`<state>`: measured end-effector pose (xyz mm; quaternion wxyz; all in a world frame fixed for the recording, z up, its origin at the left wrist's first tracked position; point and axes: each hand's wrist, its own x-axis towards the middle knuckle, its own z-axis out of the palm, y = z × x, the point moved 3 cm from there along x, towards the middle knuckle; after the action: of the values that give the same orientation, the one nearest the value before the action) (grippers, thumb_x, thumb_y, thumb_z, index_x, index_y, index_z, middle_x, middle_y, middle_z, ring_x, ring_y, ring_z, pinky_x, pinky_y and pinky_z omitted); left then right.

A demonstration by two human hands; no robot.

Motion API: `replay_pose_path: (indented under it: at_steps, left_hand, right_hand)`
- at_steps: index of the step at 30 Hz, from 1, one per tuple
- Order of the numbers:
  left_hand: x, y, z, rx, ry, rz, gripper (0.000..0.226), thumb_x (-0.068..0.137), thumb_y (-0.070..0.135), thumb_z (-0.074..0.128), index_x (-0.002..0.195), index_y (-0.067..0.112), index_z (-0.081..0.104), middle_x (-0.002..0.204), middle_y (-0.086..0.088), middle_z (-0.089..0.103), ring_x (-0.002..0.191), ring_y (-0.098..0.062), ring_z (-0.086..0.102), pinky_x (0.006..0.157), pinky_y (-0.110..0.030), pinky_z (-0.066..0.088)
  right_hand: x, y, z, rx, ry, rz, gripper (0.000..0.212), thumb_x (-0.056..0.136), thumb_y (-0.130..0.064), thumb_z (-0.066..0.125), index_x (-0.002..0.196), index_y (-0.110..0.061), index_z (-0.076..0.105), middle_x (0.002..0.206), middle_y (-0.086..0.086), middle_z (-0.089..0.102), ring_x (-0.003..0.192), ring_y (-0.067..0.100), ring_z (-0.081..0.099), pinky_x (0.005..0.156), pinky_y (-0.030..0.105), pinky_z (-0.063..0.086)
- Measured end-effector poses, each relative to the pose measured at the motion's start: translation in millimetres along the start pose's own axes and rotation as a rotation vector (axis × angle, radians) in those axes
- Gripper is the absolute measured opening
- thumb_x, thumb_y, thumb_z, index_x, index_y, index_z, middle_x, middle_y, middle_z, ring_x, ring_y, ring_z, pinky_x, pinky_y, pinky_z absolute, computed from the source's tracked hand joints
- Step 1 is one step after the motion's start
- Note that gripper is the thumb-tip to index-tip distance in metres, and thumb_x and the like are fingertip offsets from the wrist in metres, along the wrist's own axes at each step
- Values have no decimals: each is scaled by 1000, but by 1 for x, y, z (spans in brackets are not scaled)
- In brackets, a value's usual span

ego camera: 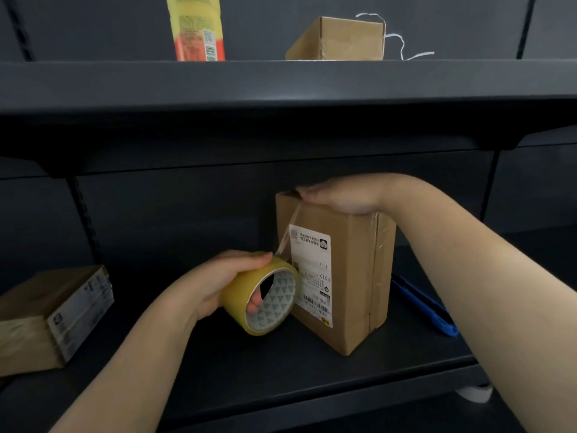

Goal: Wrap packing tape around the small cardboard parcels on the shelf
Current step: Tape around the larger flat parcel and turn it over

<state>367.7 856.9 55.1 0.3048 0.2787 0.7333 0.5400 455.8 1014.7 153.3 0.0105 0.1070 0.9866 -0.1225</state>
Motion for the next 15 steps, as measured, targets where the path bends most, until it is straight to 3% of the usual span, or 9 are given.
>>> replay_pose_path:
  at_steps: [2,4,6,8,10,13,15]
  left_hand:
    - [-2,-2,0,-25,-3,12,24,88,33,56,92,10,62,43,-5,56,38,-15,56,41,-22,47]
    - [-2,-3,3,-29,-12,22,23,88,32,55,92,11,62,43,-6,57,39,-15,57,41,-22,48]
    - [-2,-2,6,-25,-30,29,22,88,33,56,93,12,62,44,-7,58,39,-15,58,42,-23,50]
    - [-5,-3,3,-47,-56,61,26,83,36,59,93,12,61,44,-8,60,40,-16,59,44,-24,51]
    - [-10,-9,-7,-173,-155,150,36,70,43,70,83,10,64,45,-10,60,41,-20,60,48,-28,52]
    - [-21,-19,-21,-370,-367,331,37,53,43,85,68,12,71,52,-12,67,48,-23,66,55,-31,55]
    - [-23,-22,-27,-354,-358,353,37,46,40,89,63,12,72,53,-12,68,49,-22,67,55,-29,56]
  right_hand:
    - [-1,6,-1,84,-56,110,57,96,-56,21,145,-29,31,148,-2,39,133,18,39,107,33,26]
    - [-3,7,-1,186,-142,194,65,87,-67,28,136,-26,44,125,1,57,113,22,56,95,34,39]
    - [-5,3,-5,154,-226,246,70,79,-72,37,131,-26,46,112,1,53,112,26,54,95,36,38]
    - [-6,-2,-7,100,-278,257,61,79,-66,46,123,-25,47,106,0,54,107,25,54,93,35,39]
    - [-2,3,-9,126,-229,273,59,76,-61,57,117,-18,56,103,4,62,97,24,60,90,36,46]
    - [1,17,-8,208,-128,267,53,70,-59,64,110,-24,59,104,7,66,95,26,63,90,40,49]
    - [1,20,-7,241,-104,269,48,70,-57,64,105,-24,60,103,7,66,94,25,64,86,38,50]
